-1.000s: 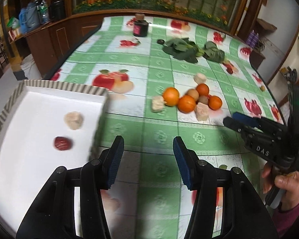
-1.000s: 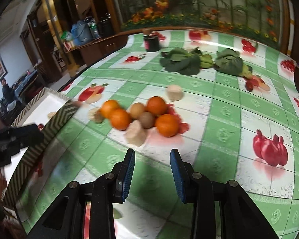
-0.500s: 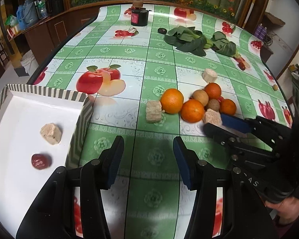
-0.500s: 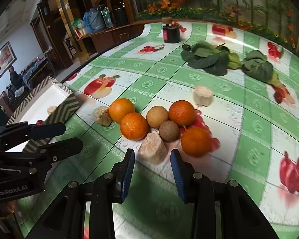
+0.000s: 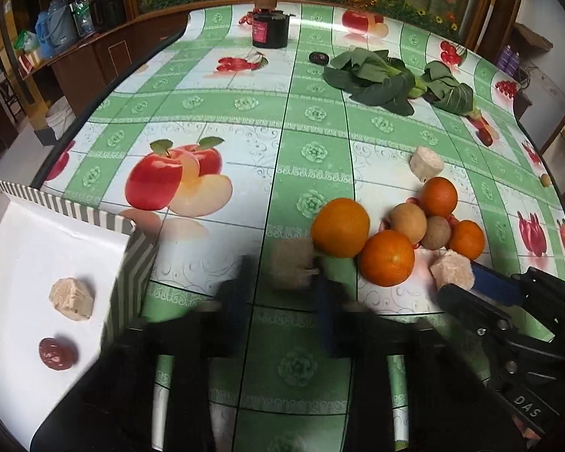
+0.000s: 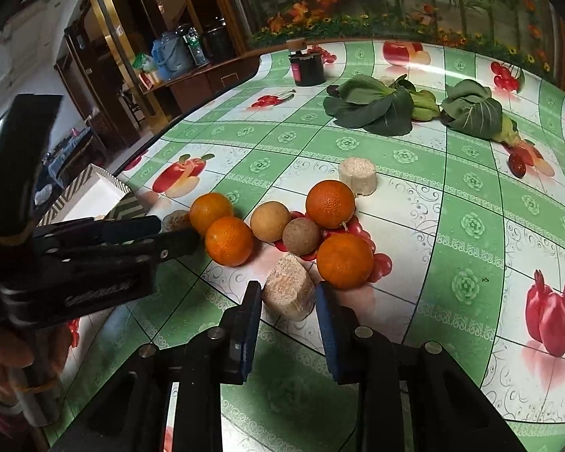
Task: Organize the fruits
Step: 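Grasp a beige cube with the left tool while the right tool grasps another cube, then carry both held beige cubes over the white tray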
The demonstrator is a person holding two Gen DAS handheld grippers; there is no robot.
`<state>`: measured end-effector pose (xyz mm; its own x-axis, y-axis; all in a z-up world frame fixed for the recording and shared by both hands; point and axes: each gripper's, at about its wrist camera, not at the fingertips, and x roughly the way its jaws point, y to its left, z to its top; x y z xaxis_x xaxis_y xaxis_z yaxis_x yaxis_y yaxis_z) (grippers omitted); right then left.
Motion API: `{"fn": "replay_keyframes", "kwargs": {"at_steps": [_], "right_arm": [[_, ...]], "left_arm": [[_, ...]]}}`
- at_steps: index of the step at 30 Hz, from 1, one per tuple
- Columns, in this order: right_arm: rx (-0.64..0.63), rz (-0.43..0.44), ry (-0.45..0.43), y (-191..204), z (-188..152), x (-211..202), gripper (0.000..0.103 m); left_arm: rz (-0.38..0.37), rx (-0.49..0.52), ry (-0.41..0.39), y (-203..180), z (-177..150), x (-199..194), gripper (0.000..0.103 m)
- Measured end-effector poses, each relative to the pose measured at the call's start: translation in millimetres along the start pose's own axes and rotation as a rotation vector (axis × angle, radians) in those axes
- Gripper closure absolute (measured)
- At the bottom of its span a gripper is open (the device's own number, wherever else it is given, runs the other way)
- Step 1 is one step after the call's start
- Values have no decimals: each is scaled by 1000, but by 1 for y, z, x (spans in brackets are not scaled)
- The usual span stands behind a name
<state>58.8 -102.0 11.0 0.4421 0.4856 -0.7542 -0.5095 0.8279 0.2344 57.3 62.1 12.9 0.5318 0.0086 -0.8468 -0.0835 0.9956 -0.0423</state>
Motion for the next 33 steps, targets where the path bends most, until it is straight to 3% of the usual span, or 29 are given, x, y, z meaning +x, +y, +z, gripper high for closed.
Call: {"fn": "replay_keyframes", "kwargs": {"at_steps": [8, 20, 27, 33], "right_arm": [[-3, 12, 11, 6, -2, -4, 74], [-17, 39, -54, 44, -15, -41, 74], [-56, 88, -86, 82, -13, -54, 74], [-104, 137, -86, 121, -5, -48, 74]], "left_arm": [[-30, 5, -48, 0, -10, -27, 86], [-120, -18, -86, 29, -40, -89, 86], [-78, -35, -124, 65, -54, -119, 86], [9, -67, -150, 107, -63, -134, 86]]}}
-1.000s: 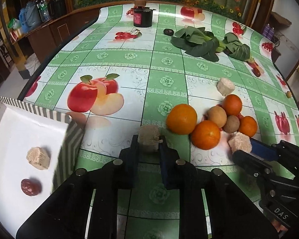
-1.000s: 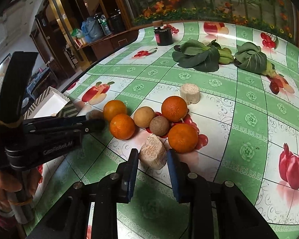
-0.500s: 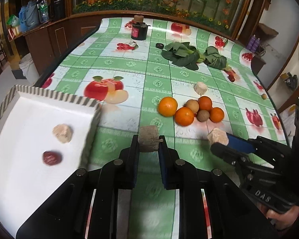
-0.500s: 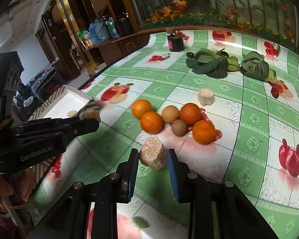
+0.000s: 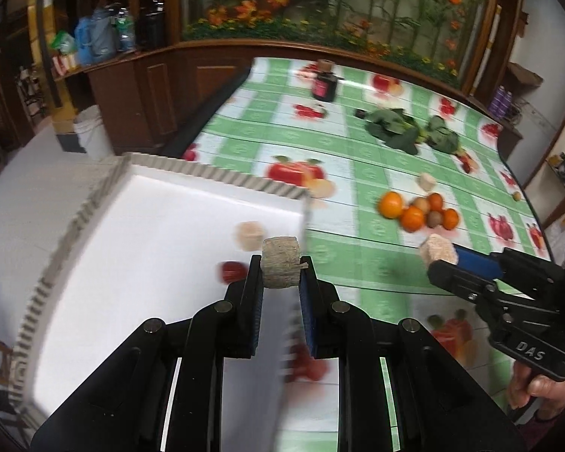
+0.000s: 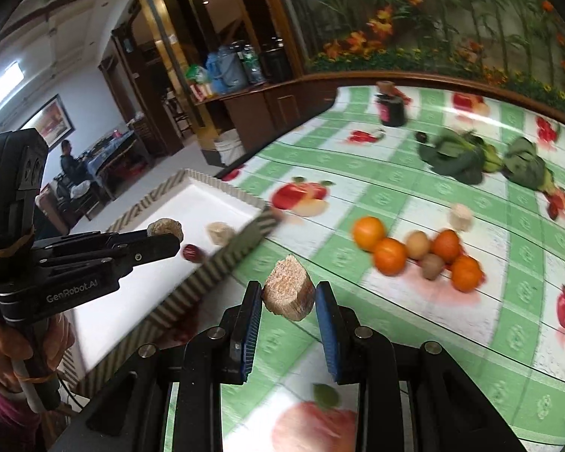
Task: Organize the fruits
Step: 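Carry both held beige cubes over the white tray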
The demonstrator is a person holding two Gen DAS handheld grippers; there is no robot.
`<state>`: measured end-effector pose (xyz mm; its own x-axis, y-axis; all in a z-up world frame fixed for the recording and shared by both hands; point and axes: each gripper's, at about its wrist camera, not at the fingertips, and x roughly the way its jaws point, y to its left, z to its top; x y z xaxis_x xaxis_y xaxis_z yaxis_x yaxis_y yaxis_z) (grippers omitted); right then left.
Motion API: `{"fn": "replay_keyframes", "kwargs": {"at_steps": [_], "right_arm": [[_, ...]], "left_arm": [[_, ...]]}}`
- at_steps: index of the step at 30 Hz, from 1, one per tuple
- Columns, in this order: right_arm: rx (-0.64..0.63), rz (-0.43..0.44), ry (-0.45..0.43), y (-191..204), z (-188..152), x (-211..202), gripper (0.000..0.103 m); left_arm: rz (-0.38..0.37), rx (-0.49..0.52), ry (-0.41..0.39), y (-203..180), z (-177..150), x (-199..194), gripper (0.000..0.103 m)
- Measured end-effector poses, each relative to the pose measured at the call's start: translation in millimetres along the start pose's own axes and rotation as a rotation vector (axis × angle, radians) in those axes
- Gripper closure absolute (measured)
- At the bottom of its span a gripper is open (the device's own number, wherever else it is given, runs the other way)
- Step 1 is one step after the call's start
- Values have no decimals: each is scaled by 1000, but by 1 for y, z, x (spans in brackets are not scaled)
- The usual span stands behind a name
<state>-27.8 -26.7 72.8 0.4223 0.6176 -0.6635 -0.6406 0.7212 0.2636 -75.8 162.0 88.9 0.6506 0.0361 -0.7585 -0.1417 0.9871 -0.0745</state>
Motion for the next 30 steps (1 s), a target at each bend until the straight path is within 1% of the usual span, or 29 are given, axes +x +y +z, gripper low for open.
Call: {"fn": "replay_keyframes", "kwargs": {"at_steps": [6, 10, 16, 21, 30], "right_arm": [[-48, 33, 15, 33, 11, 17, 75], [-73, 51, 28, 51, 17, 30, 75], [-111, 82, 58, 76, 26, 55, 75], [-152, 101, 99, 96, 28, 78, 75], [-182, 122, 159, 111, 22, 103, 75]], "left_arm": [[59, -34, -3, 39, -3, -1, 86], [73, -61, 5, 61, -5, 2, 86], [74, -92, 31, 87, -5, 11, 86], [66, -118, 54, 99, -6, 19, 86], [87, -137, 79, 107, -3, 35, 86]]}}
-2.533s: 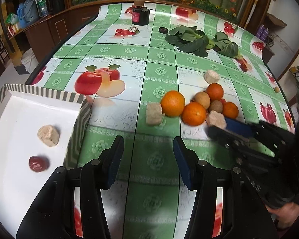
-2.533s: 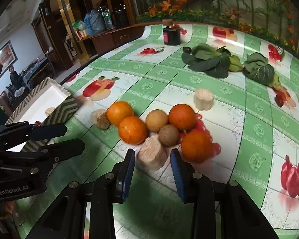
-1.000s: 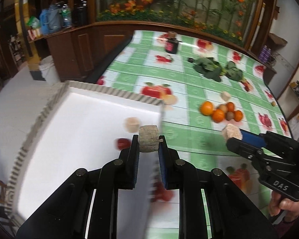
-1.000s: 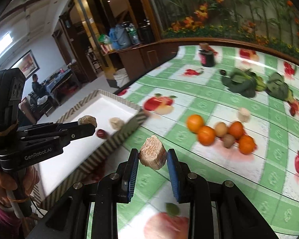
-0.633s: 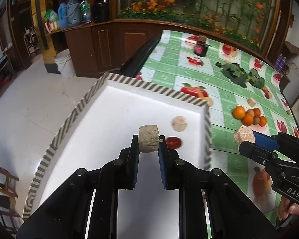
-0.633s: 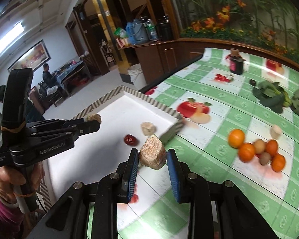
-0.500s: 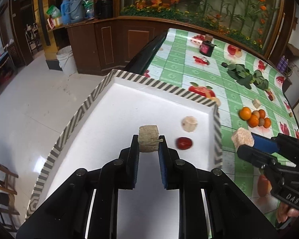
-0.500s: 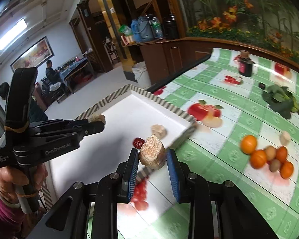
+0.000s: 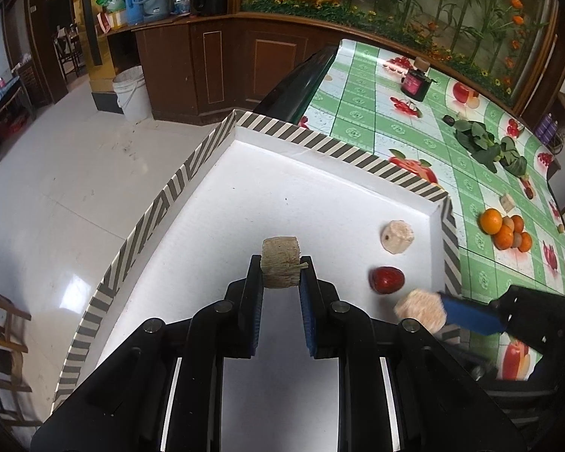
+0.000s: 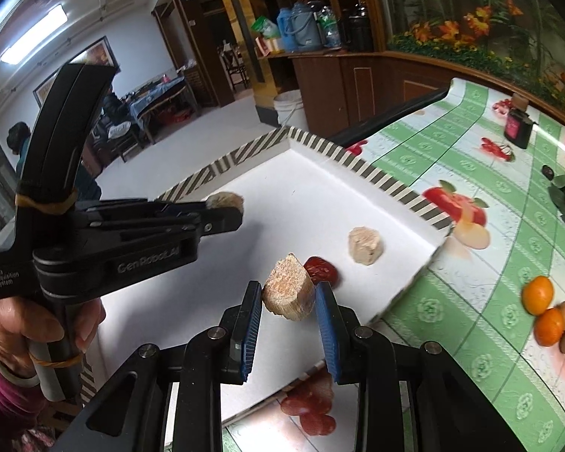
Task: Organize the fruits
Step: 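Carry both held beige cubes over the white tray, then open the left tool to drop its cube while the right tool releases its cube, then move both tools back toward the oranges on the table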
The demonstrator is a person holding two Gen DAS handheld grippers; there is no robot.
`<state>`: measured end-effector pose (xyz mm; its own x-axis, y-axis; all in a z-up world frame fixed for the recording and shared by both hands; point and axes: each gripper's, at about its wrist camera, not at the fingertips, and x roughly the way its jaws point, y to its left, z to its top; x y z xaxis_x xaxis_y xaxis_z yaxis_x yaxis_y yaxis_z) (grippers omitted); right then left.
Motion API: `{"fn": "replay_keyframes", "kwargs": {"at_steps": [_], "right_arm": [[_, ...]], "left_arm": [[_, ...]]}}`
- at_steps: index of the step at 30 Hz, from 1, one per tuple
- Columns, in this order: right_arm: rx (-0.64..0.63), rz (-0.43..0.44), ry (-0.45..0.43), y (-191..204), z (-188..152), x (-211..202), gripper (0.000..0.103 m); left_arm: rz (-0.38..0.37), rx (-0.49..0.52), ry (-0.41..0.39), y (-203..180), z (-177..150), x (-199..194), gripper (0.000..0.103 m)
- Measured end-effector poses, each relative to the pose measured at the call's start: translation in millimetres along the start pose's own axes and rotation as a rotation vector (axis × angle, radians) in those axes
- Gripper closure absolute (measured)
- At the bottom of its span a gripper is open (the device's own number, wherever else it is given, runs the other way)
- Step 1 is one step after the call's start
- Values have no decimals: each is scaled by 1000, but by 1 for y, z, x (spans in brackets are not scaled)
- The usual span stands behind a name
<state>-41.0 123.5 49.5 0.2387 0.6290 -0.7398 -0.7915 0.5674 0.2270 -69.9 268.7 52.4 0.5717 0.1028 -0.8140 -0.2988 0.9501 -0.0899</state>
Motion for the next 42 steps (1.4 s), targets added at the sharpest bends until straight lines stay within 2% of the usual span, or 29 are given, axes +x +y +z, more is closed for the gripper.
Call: {"fn": "replay_keyframes", "kwargs": {"at_steps": [13, 16, 18, 20, 21, 28, 35, 42], "right_arm": [[-35, 27, 67, 9, -2, 29, 75], [-52, 31, 86, 10, -1, 35, 74], [-57, 28, 83, 10, -1, 36, 74], [-59, 29, 75, 10, -1, 35, 74], [-59, 40, 72, 10, -2, 34, 73], [-18, 66, 33, 2, -6, 9, 72], [45, 38, -41, -15, -17, -28, 72], [119, -31, -73, -48, -39, -59, 72]], "left_arm": [[30, -12, 35, 3, 2, 17, 86], [17, -29, 47, 6, 2, 20, 85], [17, -39, 47, 8, 2, 20, 75], [13, -52, 39, 11, 2, 18, 51], [12, -60, 32, 12, 2, 16, 50], [38, -50, 7, 11, -2, 2, 50], [36, -18, -42, -12, -9, -20, 50], [-31, 40, -58, -58, -14, -35, 50]]}}
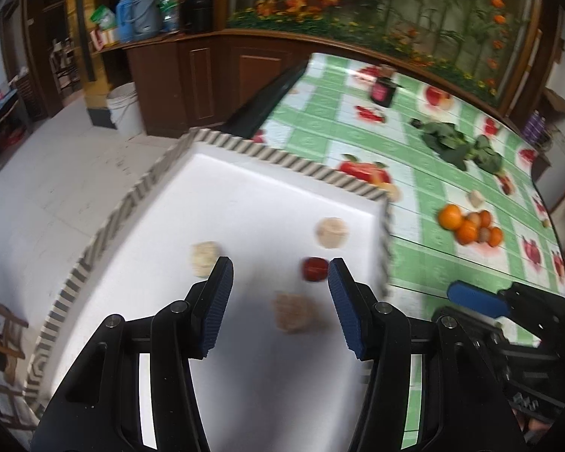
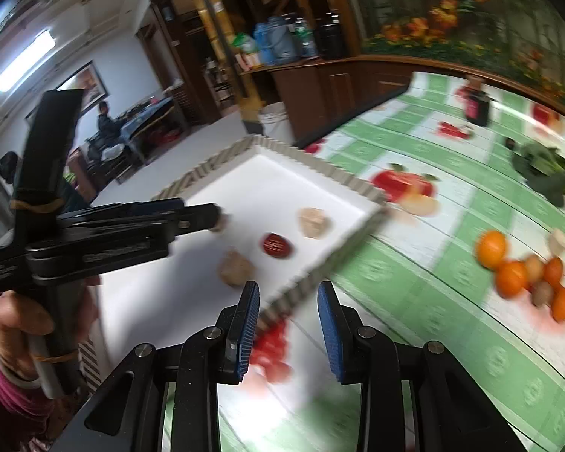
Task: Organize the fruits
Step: 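Move both tools back toward the oranges on the table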
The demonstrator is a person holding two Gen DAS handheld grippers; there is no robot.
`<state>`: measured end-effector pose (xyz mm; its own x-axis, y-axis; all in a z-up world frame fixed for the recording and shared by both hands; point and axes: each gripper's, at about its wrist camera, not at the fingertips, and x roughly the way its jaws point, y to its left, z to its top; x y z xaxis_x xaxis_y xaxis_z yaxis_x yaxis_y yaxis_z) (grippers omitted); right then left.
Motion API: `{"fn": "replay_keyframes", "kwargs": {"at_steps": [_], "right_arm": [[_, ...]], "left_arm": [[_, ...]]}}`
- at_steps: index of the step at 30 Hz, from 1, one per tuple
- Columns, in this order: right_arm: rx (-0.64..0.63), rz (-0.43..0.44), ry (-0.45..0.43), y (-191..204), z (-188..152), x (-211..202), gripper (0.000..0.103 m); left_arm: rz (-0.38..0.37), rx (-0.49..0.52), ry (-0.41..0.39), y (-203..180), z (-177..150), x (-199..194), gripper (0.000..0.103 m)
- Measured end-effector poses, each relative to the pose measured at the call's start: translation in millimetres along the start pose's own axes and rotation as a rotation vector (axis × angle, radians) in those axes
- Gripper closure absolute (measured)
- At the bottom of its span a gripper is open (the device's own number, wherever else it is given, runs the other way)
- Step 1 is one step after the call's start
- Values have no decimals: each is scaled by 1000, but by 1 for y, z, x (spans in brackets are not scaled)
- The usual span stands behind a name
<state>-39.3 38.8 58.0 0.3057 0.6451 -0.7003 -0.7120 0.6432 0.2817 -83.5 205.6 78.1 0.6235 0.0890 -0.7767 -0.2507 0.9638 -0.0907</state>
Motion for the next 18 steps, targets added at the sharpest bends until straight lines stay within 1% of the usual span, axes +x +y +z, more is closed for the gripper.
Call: {"fn": "replay_keyframes", "kwargs": {"at_steps": [4, 6, 9, 18], "right_arm": [[64, -52, -4, -33, -17, -17, 72], [99, -87, -9, -52, -26, -25, 72], [157, -117, -16, -79, -39, -39, 71], [239, -236, -33, -135, -66, -78, 71]], "left_arm": [[-46, 34, 8, -32, -2, 0, 50], [-59, 50, 13, -45, -3, 1, 50], [-76, 78, 23, -68, -5, 5, 50], [-131, 126, 69, -125, -12, 26, 50]]}}
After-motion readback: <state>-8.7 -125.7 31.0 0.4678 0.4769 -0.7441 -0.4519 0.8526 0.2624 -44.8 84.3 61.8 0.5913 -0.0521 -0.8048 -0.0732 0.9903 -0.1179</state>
